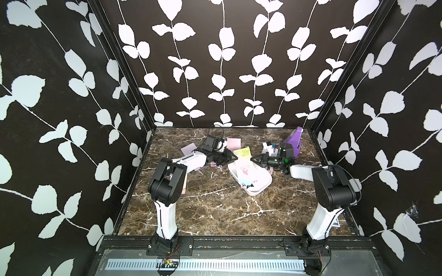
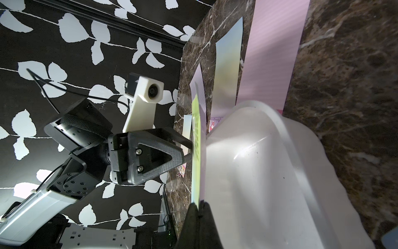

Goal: Take the stickers out of the storage box
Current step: Pick up the sticker from the storage box.

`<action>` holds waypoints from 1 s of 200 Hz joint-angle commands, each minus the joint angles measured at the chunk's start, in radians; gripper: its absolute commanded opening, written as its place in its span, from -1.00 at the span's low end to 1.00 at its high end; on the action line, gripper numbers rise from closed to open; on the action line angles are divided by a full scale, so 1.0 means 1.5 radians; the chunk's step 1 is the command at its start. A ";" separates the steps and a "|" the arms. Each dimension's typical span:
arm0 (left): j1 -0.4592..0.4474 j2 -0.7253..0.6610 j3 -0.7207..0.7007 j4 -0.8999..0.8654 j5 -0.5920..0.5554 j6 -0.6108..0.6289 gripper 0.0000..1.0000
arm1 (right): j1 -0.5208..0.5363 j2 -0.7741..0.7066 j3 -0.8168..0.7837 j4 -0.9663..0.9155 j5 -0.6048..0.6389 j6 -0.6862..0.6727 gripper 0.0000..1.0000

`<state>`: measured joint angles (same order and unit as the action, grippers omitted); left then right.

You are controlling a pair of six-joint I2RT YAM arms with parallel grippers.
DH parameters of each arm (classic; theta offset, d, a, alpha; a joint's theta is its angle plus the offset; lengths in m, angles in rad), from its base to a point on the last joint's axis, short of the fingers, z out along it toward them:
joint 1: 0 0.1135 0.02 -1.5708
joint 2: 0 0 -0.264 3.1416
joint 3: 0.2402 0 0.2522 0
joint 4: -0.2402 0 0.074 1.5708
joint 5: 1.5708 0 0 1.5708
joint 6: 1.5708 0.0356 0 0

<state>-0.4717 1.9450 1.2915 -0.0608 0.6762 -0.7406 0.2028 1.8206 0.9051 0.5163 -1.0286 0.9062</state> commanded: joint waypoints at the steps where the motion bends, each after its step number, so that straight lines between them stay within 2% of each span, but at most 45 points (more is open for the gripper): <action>1: -0.006 -0.002 0.000 0.011 0.006 -0.001 -0.23 | -0.003 0.006 0.022 0.030 -0.009 -0.001 -1.00; 106: -0.022 0.007 0.008 0.030 0.014 -0.022 -0.27 | -0.002 0.012 0.018 0.030 -0.011 -0.002 -1.00; 132: -0.026 0.007 0.003 0.051 0.019 -0.037 -0.47 | -0.002 0.015 0.022 0.023 -0.011 -0.008 -1.00; 144: -0.026 0.007 -0.002 0.066 0.024 -0.047 -0.76 | -0.003 0.018 0.026 0.015 -0.012 -0.013 -1.00; 161: -0.027 0.007 -0.006 0.080 0.031 -0.056 -1.00 | -0.003 0.024 0.037 -0.008 -0.016 -0.028 -1.00; 200: -0.028 -0.004 -0.019 0.095 0.033 -0.068 -1.00 | -0.004 0.053 0.081 -0.073 -0.037 -0.072 -1.00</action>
<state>-0.5030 1.9568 1.2865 0.0357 0.6964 -0.8276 0.1944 1.8656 0.9646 0.4473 -1.0389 0.8574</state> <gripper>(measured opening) 0.047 0.043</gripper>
